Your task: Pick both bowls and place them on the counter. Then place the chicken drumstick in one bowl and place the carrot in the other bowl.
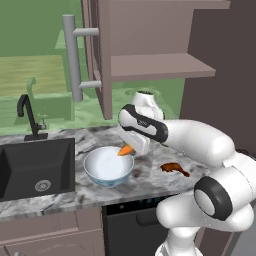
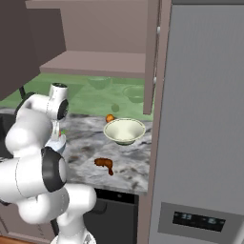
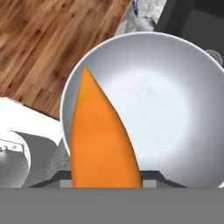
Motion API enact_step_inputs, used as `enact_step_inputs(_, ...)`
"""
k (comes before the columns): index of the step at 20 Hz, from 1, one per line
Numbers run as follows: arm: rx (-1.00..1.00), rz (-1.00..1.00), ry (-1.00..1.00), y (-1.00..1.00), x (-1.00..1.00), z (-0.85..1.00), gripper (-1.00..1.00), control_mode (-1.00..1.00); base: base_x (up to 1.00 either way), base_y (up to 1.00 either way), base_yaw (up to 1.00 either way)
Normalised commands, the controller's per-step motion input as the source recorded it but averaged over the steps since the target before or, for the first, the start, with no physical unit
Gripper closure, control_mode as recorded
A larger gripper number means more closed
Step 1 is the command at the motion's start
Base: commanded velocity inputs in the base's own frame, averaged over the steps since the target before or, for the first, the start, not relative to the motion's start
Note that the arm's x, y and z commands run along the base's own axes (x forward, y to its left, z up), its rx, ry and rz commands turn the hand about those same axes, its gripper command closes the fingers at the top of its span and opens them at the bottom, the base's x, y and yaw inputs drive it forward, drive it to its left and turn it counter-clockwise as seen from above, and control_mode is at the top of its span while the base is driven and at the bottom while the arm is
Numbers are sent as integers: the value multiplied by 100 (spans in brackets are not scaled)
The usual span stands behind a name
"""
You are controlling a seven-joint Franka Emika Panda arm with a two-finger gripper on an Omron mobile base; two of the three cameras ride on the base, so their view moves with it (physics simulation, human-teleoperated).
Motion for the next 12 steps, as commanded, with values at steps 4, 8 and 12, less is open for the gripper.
enact_step_inputs(4, -4, 0, 5, 42, -1, -17, 100, -100, 0, 0, 0)
enact_step_inputs(8, -6, 1, 6, 3, 1, -29, 100, -100, 0, 0, 0)
enact_step_inputs(12, -7, 0, 18, 7, 5, -31, 100, -100, 0, 0, 0)
